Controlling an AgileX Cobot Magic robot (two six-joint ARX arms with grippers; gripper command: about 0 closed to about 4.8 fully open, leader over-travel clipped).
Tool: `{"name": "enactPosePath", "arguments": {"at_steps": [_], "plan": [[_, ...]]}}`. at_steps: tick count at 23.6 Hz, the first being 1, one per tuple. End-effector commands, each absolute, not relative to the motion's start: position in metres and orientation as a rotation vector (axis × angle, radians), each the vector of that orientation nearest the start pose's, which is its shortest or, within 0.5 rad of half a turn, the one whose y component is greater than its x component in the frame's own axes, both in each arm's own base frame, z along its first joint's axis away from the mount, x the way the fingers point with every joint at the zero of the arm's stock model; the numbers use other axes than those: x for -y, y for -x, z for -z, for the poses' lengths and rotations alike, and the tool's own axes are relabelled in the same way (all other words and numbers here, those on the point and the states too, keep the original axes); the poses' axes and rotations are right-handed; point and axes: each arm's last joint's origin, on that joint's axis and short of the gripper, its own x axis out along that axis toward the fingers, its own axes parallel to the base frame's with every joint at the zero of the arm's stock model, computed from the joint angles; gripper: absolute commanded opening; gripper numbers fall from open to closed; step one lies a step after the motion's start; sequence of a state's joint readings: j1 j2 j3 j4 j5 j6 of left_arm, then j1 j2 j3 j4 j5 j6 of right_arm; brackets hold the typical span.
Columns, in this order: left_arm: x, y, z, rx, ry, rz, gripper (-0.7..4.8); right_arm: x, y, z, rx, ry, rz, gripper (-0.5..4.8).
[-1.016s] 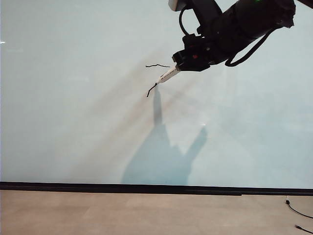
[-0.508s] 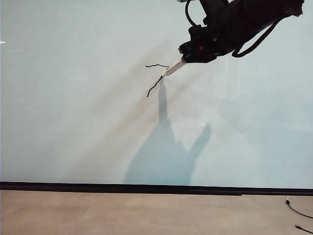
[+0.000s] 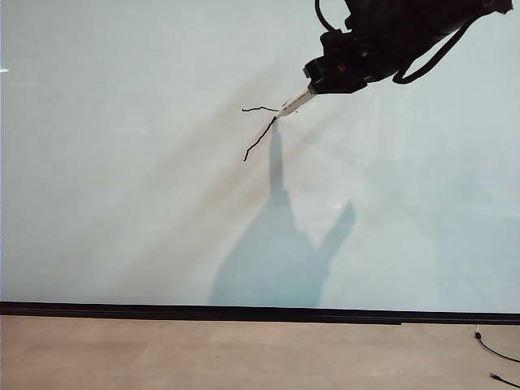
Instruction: Pick up the pen on the shelf to the right of the whiteboard and write the letter Z.
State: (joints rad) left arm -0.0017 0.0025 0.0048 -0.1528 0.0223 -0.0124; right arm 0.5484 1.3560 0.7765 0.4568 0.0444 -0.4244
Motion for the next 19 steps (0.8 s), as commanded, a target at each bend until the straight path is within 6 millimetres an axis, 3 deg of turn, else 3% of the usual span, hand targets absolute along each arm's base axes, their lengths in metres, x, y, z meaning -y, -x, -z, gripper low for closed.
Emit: {"name": "enactPosePath", "arguments": {"at_steps": [1, 14, 19], "plan": [[0.001, -0.097, -0.152, -0.138, 0.009, 0.024, -0.04, -0.149, -0.255, -0.275, 0.024, 0.443, -0.462, -0.06], [0.001, -0.097, -0.152, -0.138, 0.009, 0.024, -0.04, -0.149, -0.250, -0.277, 0.014, 0.446, -0.524, -0.06], [0.001, -0.097, -0.152, -0.138, 0.009, 0.024, -0.05, -0.169, -0.223, -0.249, 0.017, 0.386, -0.628, -0.06]]}}
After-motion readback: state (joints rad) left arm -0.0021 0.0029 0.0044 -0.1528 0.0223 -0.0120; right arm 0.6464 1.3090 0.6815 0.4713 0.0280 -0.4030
